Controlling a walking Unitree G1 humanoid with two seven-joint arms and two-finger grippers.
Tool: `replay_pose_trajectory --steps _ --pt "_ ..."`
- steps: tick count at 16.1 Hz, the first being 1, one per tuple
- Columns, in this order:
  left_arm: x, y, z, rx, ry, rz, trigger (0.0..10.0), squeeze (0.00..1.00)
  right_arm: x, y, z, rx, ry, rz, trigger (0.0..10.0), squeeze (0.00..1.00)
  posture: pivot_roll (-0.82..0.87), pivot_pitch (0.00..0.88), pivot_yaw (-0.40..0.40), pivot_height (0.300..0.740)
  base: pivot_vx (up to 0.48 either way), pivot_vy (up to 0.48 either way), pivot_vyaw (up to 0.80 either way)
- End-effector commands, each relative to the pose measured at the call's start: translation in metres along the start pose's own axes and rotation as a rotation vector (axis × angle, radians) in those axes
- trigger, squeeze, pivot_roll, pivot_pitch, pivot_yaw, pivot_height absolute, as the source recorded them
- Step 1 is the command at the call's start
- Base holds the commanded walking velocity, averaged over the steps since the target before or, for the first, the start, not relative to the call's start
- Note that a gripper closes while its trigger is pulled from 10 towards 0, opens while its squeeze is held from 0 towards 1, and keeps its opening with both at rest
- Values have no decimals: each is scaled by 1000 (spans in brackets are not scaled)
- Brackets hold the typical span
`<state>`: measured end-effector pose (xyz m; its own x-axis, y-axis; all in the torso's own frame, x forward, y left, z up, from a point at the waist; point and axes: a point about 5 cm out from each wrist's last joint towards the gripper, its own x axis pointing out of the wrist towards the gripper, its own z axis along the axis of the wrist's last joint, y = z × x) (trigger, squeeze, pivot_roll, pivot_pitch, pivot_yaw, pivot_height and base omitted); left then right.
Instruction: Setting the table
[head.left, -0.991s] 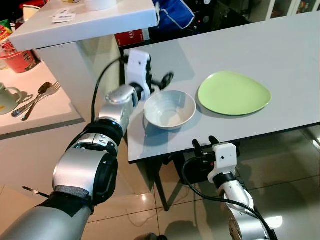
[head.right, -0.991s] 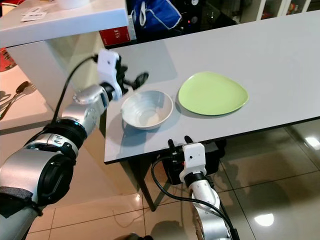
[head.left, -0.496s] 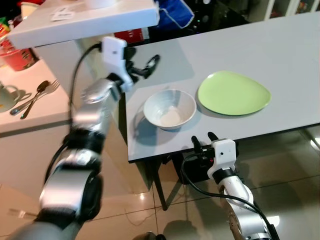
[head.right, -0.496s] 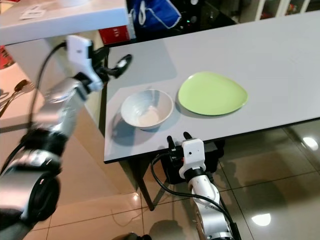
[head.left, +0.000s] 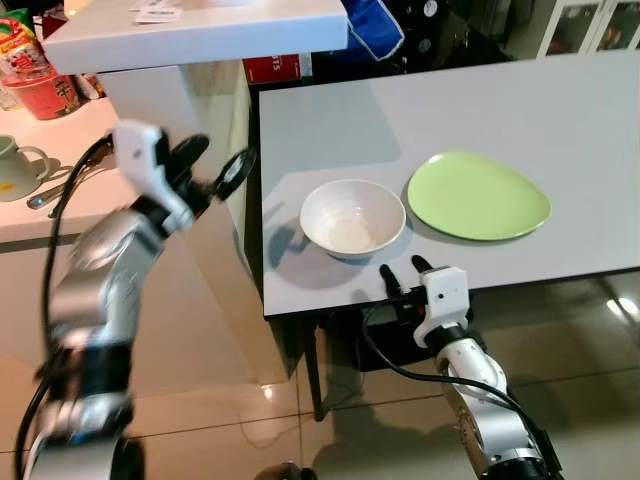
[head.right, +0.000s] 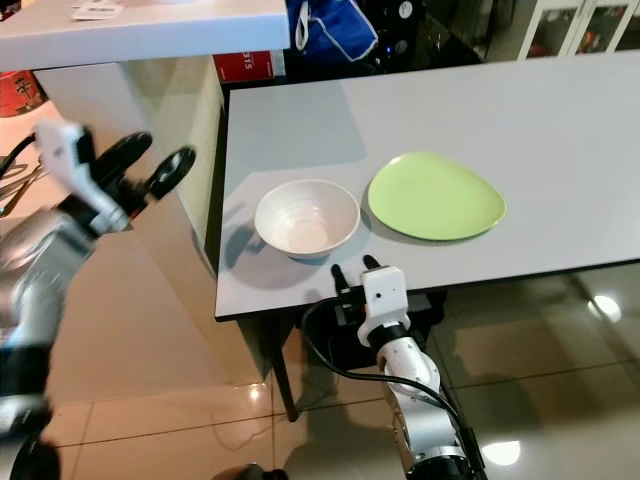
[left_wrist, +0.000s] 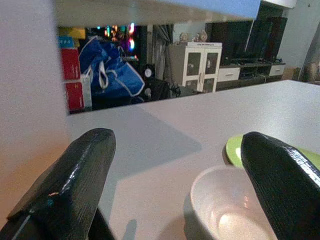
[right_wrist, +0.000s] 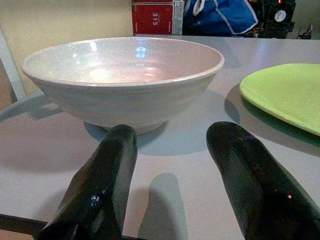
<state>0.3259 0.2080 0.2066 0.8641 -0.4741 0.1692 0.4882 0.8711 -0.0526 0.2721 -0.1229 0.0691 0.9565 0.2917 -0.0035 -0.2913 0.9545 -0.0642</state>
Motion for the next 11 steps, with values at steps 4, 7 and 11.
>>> replay_pose_trajectory --steps 4,7,11 --pt "-31 8 -6 -45 37 17 10000 0 2 -7 1 -8 4 16 10000 0 88 0 49 740 0 0 0" --pt "-49 -6 -39 -113 125 11 10000 0 1 -11 1 -8 6 9 10000 0 80 0 49 740 0 0 0" --pt "-63 -17 -69 -207 222 11 10000 0 -4 -13 -4 9 23 -7 10000 0 69 0 57 740 0 0 0"
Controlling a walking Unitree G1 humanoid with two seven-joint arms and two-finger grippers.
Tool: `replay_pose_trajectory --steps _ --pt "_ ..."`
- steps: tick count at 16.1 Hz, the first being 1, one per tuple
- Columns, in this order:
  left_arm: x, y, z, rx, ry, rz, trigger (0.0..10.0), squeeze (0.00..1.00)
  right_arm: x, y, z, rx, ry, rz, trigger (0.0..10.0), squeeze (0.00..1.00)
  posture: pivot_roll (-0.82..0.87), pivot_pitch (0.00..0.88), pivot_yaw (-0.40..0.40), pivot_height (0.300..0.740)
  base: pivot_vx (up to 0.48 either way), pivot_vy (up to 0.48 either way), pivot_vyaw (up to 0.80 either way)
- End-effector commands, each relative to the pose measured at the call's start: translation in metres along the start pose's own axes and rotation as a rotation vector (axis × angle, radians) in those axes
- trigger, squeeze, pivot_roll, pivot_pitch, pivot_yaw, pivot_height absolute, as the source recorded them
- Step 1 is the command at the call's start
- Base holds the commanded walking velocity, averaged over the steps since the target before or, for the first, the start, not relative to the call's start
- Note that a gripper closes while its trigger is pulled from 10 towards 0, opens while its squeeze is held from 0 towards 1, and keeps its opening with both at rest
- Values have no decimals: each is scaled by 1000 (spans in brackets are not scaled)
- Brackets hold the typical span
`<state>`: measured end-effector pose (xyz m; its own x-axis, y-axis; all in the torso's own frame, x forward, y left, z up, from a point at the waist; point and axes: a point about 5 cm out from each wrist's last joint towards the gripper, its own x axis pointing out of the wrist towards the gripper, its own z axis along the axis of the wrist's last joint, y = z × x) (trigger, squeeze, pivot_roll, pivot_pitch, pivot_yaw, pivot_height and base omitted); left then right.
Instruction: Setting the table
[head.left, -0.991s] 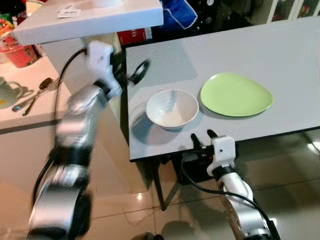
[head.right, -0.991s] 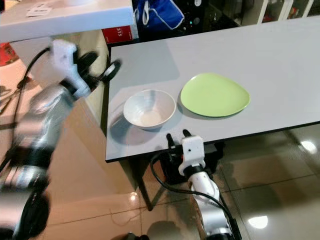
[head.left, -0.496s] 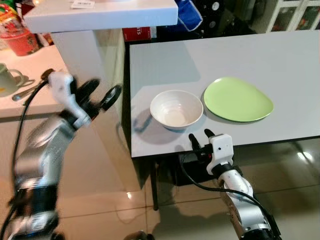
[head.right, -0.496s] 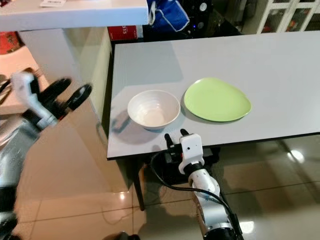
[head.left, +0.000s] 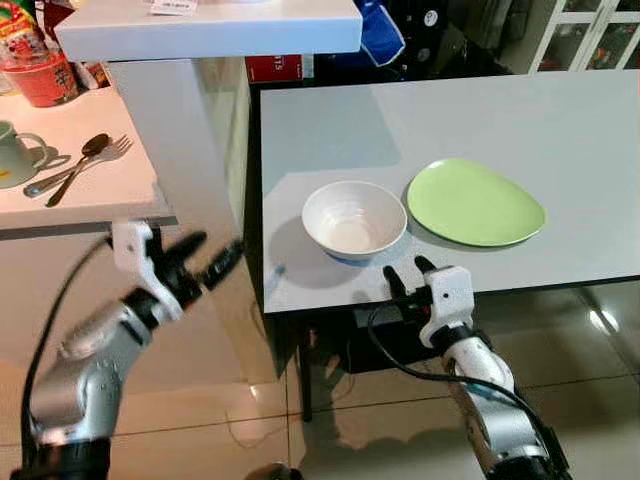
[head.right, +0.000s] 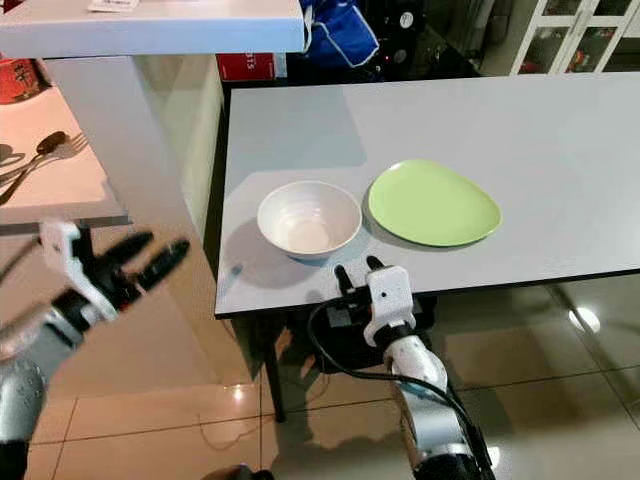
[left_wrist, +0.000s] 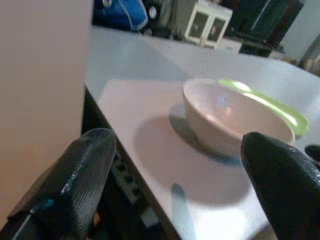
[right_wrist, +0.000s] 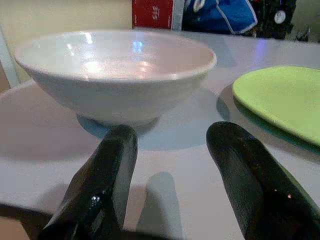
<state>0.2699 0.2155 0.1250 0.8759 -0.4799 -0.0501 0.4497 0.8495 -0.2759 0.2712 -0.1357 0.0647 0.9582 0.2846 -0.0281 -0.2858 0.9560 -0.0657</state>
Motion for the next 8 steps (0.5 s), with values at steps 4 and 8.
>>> replay_pose_trajectory --steps 4,8 --pt "-4 -4 -58 -147 118 189 10000 0 -2 -6 -5 67 23 -33 10000 0 47 0 77 740 0 0 0" --pt "10 -16 -74 -112 138 205 10000 0 -6 -6 -11 86 44 -37 10000 0 13 0 103 740 0 0 0"
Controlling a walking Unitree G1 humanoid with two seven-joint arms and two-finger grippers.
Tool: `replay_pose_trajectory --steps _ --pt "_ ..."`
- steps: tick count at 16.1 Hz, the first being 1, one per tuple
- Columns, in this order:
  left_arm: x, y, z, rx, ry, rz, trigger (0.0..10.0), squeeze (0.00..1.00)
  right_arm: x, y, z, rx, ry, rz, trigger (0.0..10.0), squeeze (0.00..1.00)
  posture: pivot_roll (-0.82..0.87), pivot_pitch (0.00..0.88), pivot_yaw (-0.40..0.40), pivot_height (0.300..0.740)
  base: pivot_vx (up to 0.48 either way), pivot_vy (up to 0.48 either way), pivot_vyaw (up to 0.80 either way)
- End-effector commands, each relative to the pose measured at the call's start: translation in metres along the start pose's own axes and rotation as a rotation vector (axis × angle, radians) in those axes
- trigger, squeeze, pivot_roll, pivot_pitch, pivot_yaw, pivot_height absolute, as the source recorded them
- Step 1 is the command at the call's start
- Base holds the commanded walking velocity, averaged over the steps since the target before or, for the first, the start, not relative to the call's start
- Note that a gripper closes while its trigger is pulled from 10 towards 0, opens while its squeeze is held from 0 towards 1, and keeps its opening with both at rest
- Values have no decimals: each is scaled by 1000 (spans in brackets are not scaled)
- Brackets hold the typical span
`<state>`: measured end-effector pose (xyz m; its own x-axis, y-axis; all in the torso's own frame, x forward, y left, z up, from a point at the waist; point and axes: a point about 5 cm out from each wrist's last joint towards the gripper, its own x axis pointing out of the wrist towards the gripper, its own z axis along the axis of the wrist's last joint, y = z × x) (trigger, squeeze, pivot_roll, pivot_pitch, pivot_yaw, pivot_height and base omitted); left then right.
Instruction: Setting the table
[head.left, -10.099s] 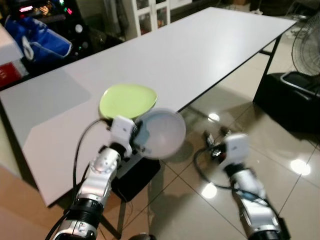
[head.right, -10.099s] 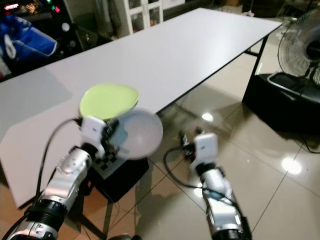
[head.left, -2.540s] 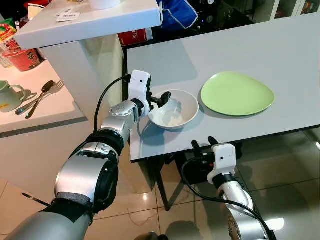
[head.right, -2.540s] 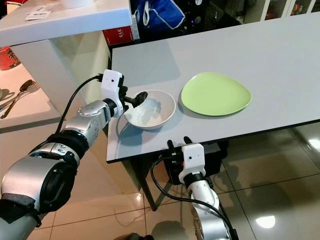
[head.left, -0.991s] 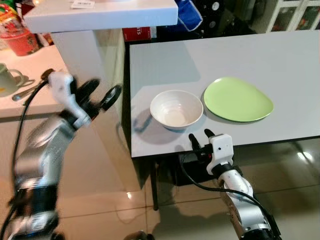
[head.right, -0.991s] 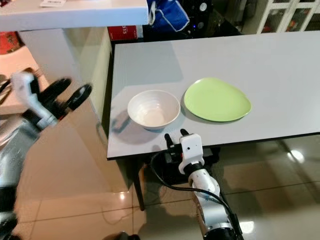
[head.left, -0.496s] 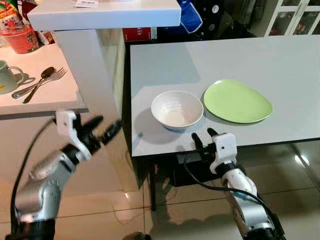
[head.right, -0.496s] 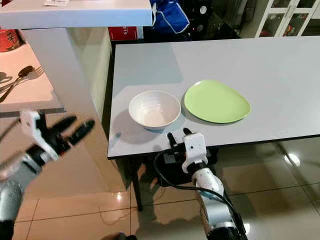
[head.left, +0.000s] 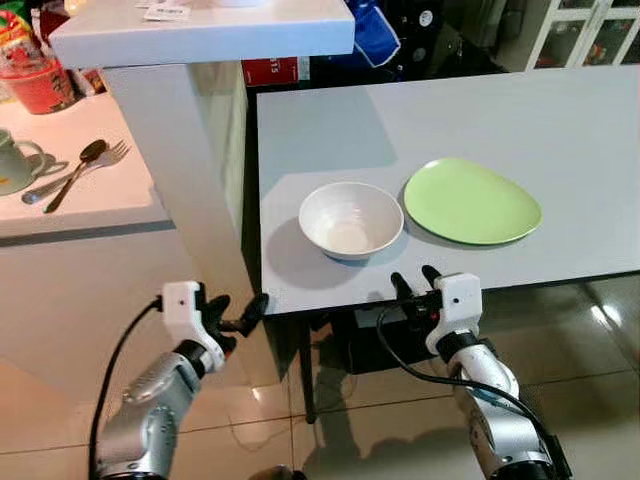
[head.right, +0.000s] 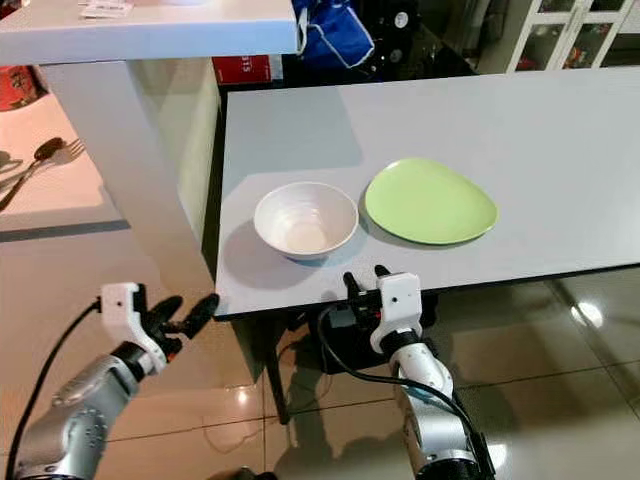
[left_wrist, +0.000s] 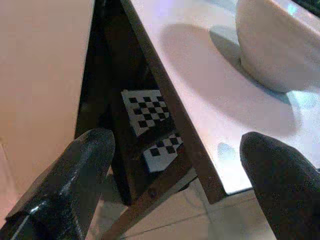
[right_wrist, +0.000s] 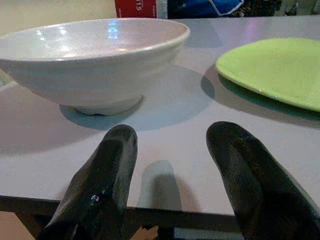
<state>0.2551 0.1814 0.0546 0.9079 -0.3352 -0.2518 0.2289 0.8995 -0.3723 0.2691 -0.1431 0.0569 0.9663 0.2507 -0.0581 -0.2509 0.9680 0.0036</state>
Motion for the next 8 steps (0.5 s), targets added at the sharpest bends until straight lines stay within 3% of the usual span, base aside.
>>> replay_pose_trajectory --steps 1,2,5,8 --pt "5 -2 5 38 -17 0 10000 0 -2 0 -4 13 17 -2 10000 0 -4 0 114 740 0 0 0" --pt "5 -2 5 69 -13 -3 10000 0 -5 1 -6 12 23 3 10000 0 -4 0 114 740 0 0 0" --pt "-1 4 -6 268 28 -20 10000 0 -23 10 -27 -99 113 128 10000 0 -10 0 112 740 0 0 0" --pt "-3 1 -13 279 32 -58 10000 0 -29 7 -36 -68 140 109 10000 0 -4 0 108 740 0 0 0"
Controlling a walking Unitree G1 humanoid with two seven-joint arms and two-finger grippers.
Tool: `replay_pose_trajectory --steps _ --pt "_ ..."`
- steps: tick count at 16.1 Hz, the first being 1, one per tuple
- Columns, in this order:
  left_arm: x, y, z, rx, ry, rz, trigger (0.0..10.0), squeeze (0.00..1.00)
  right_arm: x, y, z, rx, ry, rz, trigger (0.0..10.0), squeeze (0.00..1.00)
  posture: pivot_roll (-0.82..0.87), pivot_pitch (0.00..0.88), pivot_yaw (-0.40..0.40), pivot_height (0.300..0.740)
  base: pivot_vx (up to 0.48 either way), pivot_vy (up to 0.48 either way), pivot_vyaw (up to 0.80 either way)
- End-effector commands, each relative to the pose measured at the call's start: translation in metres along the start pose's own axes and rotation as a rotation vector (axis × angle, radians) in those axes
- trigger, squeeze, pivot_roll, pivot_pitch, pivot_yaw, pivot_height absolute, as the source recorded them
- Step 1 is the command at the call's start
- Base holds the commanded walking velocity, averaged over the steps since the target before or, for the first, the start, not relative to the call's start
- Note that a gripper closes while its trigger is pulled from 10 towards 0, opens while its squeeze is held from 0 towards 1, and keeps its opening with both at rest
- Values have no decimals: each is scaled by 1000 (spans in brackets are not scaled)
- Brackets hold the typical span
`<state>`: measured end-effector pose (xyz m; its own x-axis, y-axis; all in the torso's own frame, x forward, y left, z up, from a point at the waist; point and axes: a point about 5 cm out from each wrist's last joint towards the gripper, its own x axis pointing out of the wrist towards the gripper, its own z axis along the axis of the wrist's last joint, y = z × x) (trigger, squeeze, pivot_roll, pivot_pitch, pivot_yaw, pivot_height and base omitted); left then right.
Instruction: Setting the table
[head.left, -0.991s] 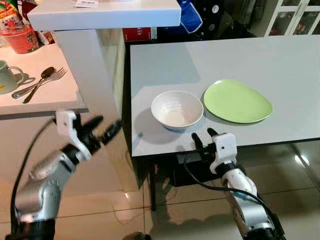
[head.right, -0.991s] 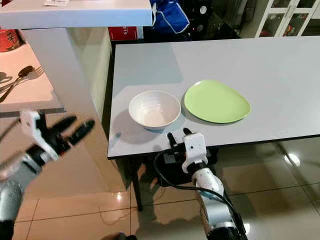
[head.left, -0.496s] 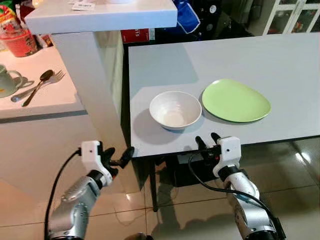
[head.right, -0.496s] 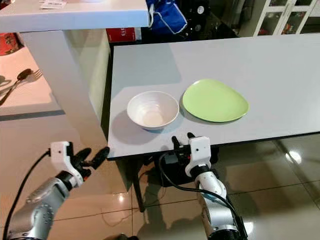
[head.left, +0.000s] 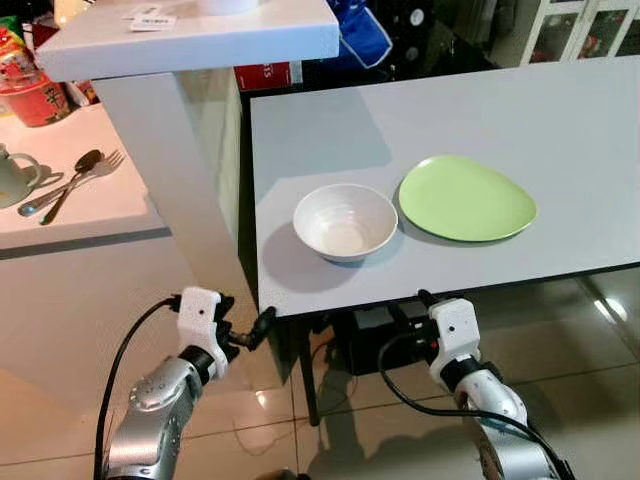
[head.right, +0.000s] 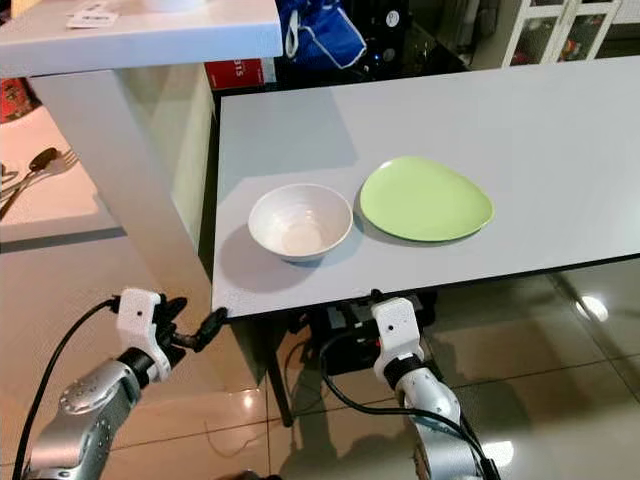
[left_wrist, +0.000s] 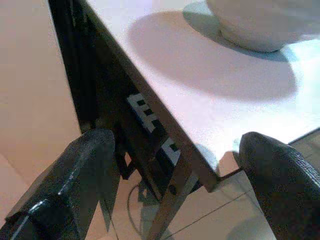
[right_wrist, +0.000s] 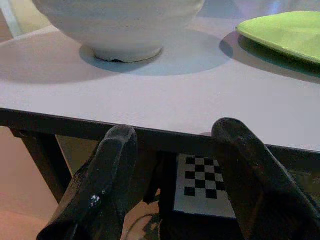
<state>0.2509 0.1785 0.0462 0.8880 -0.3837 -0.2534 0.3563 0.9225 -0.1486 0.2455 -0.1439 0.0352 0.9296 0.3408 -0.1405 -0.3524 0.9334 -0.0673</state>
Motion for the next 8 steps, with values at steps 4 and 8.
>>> replay_pose_trajectory --steps 4,8 --pt "-9 7 -25 -39 14 42 10000 0 -11 -1 -34 32 118 -17 10000 0 -12 0 112 740 0 0 0" --pt "-10 19 -43 -69 26 81 10000 0 -26 -6 -66 24 221 -49 10000 0 -33 0 119 740 0 0 0"
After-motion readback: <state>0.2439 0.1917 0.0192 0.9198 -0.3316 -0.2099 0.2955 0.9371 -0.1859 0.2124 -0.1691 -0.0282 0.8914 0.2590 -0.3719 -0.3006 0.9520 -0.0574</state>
